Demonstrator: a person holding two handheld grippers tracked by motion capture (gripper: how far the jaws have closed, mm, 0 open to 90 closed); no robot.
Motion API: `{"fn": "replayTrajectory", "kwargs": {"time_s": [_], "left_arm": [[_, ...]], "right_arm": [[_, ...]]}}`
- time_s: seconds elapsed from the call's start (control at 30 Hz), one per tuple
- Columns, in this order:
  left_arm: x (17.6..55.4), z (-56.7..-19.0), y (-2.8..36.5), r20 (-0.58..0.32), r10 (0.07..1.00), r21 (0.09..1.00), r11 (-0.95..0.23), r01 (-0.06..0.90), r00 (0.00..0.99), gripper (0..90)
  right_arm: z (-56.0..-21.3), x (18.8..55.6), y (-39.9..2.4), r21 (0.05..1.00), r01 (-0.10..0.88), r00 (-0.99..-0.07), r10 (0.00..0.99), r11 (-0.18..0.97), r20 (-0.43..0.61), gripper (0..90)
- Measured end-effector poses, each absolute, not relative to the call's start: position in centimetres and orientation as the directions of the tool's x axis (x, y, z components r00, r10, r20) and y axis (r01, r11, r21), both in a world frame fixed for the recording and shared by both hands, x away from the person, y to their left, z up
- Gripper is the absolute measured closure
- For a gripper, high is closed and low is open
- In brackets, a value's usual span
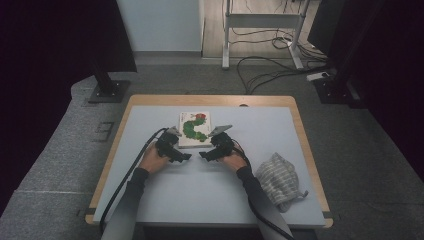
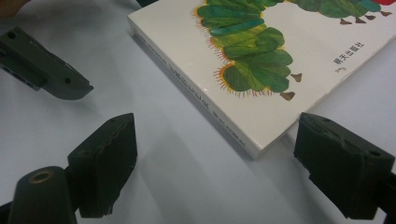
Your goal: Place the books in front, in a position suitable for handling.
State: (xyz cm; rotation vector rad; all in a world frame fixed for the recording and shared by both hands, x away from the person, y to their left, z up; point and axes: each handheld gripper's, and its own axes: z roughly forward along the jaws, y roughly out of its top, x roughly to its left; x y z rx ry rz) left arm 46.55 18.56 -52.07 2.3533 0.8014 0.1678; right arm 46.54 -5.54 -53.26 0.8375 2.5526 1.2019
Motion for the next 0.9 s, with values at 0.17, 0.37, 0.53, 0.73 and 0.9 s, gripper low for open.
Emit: {"fn": "replayTrajectory", "kwargs": {"time_s": [0.17, 0.37, 0.53, 0.73, 0.9], "left_arm": [[46.2, -52.2, 18.8, -0.100, 0.588, 0.632, -0.586, 0.507, 0.803, 0.0], [45.8, -52.1, 18.7, -0.107, 0.580, 0.622, -0.595, 0.509, 0.808, 0.0], [45.1, -52.0, 18.4, -0.097, 0.577, 0.610, -0.609, 0.506, 0.811, 0.0], [44.1, -52.1, 18.5, -0.109, 0.582, 0.622, -0.593, 0.512, 0.806, 0.0], [43.1, -52.1, 18.3, -0.106, 0.585, 0.624, -0.591, 0.512, 0.804, 0.0]], "right_arm": [[-53.3, 46.1, -5.6, 0.755, 0.400, -0.827, 0.559, 0.520, 0.053, 13.0], [-53.2, 45.3, -5.6, 0.744, 0.389, -0.834, 0.551, 0.543, 0.034, 12.5], [-53.1, 44.5, -5.7, 0.741, 0.380, -0.839, 0.543, 0.554, 0.025, 12.5], [-53.1, 43.3, -5.9, 0.737, 0.380, -0.845, 0.534, 0.559, 0.031, 12.5], [-53.1, 42.2, -6.1, 0.737, 0.384, -0.847, 0.529, 0.556, 0.042, 12.5]]}}
